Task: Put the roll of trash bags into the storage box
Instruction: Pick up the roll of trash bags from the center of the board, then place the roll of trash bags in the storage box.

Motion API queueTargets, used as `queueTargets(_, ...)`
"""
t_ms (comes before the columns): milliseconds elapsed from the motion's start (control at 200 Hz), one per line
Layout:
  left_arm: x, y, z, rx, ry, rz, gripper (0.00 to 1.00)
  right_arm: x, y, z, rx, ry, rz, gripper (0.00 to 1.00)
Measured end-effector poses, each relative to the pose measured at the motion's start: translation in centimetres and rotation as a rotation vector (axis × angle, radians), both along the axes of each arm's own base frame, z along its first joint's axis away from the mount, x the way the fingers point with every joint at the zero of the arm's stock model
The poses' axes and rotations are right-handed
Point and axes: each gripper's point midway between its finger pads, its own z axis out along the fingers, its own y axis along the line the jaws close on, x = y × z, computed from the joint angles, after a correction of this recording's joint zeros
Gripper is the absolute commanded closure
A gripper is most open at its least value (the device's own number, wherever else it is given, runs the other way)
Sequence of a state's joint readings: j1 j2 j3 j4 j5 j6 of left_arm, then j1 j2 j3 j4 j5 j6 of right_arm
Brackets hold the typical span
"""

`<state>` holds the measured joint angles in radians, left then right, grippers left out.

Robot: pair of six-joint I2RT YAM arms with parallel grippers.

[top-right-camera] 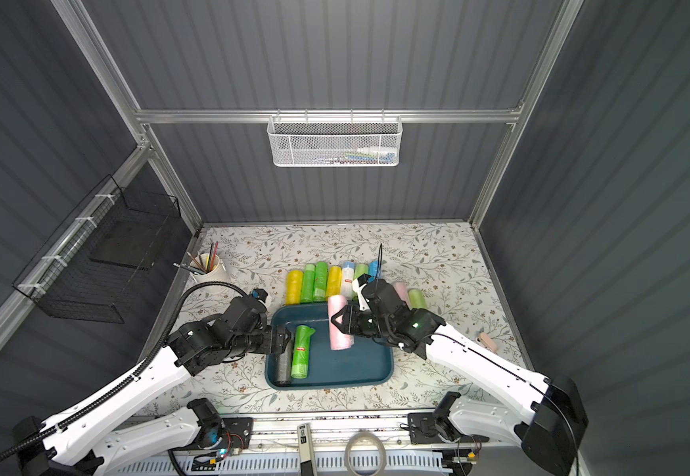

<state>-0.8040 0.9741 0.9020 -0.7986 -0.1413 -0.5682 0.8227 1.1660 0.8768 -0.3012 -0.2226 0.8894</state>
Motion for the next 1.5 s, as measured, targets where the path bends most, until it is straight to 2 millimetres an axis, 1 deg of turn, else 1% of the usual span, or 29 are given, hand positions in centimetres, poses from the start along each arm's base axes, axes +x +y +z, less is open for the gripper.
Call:
queueTargets(85,-0.1,-0.9,1.1,-0.042,-0.015,-0.043,0.0,-0.2,1.3,-1.4,-0.009,0.04,0.008,0.57)
queueTargets(200,-1.0,-2.1,2.2,-0.129,-0.027,-0.114,0.0,-0.4,3.2,-3.2,-0.004,0.091,0.04,0.58)
queueTargets(365,-2.7,-2.9,3.3,-0.247,-0.038,-0.19,0.0,-0.4,4.0,-5.6,-0.03,0.148,0.058,0.58)
queueTargets(455,-3.3,-3.1,3.8,-0.284,-0.041,-0.209,0.0,-0.4,4.3,-6.0,-0.024,0.164,0.055,0.58)
queueTargets(550,-3.5,-3.2,4.0,-0.297,-0.038,-0.218,0.0,-0.2,4.8,-5.7,0.006,0.168,0.05,0.57)
queueTargets(655,-3.6,-3.3,3.9,-0.297,-0.028,-0.223,0.0,0.1,5.1,-5.9,0.023,0.181,0.036,0.57)
queueTargets(810,-3.7,-3.2,3.6,-0.29,-0.018,-0.222,0.0,0.1,5.3,-7.6,-0.002,0.225,0.019,0.56)
queueTargets(975,-3.9,-3.0,3.2,-0.283,-0.008,-0.217,0.0,-0.1,5.2,-8.7,-0.018,0.243,0.023,0.56)
queueTargets(1080,-4.0,-2.5,2.2,-0.261,0.006,-0.202,0.0,-0.4,5.3,-9.4,-0.029,0.259,0.042,0.56)
queueTargets(1125,-4.1,-2.2,1.5,-0.24,0.022,-0.191,0.0,-0.4,5.3,-9.6,-0.034,0.262,0.047,0.56)
queueTargets(1296,-4.2,-1.6,-0.8,-0.18,0.073,-0.166,0.0,-0.3,5.3,-9.8,-0.03,0.272,0.056,0.55)
queueTargets(1396,-4.1,-1.5,-1.2,-0.164,0.081,-0.16,0.0,-0.2,5.2,-10.2,-0.027,0.295,0.059,0.55)
queueTargets(1501,-4.0,-1.3,-1.3,-0.152,0.078,-0.151,0.0,-0.1,5.0,-10.9,-0.026,0.329,0.064,0.58)
